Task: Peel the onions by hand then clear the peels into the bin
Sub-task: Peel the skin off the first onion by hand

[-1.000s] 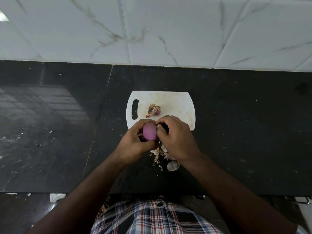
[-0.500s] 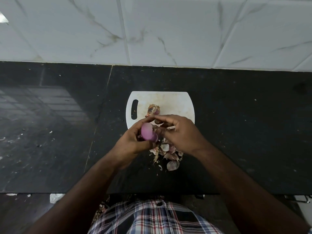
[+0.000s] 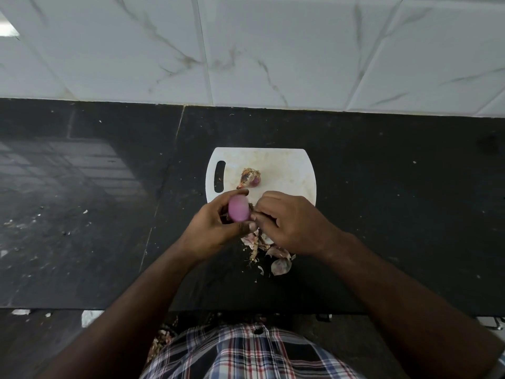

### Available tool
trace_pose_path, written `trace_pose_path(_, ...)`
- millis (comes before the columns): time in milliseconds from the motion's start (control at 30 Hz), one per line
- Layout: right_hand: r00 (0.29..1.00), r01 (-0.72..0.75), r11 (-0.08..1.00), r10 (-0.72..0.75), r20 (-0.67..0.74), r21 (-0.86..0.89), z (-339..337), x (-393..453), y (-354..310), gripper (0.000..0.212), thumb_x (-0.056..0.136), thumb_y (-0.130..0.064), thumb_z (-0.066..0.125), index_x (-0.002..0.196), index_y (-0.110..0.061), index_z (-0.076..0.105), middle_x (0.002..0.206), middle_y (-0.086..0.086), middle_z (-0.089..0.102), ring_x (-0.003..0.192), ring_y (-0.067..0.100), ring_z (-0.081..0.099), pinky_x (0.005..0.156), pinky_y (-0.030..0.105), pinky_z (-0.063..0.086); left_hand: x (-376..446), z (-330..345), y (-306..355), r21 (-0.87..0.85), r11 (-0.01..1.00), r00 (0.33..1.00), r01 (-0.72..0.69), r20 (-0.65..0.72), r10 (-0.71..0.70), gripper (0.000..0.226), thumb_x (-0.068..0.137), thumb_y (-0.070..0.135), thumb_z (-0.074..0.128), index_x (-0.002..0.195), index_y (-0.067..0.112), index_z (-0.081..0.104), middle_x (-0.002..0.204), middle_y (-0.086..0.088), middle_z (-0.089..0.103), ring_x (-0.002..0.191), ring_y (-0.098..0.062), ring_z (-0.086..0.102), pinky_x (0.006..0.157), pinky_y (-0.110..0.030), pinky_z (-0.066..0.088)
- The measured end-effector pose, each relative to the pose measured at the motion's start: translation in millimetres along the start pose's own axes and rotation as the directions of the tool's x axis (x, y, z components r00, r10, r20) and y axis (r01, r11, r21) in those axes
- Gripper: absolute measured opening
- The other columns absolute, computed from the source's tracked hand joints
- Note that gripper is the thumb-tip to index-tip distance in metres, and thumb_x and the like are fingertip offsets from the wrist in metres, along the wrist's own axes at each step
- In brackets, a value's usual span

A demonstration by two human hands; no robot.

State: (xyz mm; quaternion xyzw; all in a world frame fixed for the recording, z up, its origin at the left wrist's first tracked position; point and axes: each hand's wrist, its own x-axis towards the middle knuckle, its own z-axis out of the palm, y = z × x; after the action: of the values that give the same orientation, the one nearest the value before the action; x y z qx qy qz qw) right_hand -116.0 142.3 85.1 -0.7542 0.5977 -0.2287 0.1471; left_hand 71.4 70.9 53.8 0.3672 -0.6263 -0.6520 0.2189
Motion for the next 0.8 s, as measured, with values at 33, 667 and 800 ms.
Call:
trace_pose_path(33,0.999,-0.038,0.997,0.040,-0.018,0.062,0,-1,0,0.023,0.092,-0.025,0.056,0.078,-0.008,0.062,0.073,0.000,0.056,0.064,0.017,0.051,0.055,0.031,0.036,0,-1,0,0.018,1.000,1.000,-0.002,-0.011,0.002,0.073,0.071,0.021,0.087,0.136,0.023,0.056,0.124,-0.009,0.065,0.110,-0.026,0.067,0.091,-0.036,0.059)
trace_pose_path(667,0.950,-0.312,0.906,0.304,0.073,0.284,8,-2,4,0.020,0.103,-0.023,0.049,0.085,-0.014,0.052,0.064,-0.004,0.052,0.056,0.012,0.045,0.053,0.033,0.036,-1,13,5,0.031,0.999,0.999,-0.034,0.039,0.033,0.073,0.071,0.012,0.087,0.136,0.023,0.057,0.127,-0.002,0.064,0.111,-0.019,0.068,0.087,-0.027,0.058)
trace_pose_path(800,0.945,-0.303,0.872,0.328,0.000,0.384,11,-5,2,0.015,0.098,-0.024,0.055,0.086,-0.016,0.059,0.069,0.003,0.064,0.059,0.016,0.056,0.053,0.037,0.046,1,11,2,0.028,0.999,0.999,-0.020,-0.044,0.021,0.071,0.067,0.024,0.086,0.133,0.022,0.058,0.122,-0.004,0.064,0.105,-0.019,0.069,0.083,-0.028,0.059)
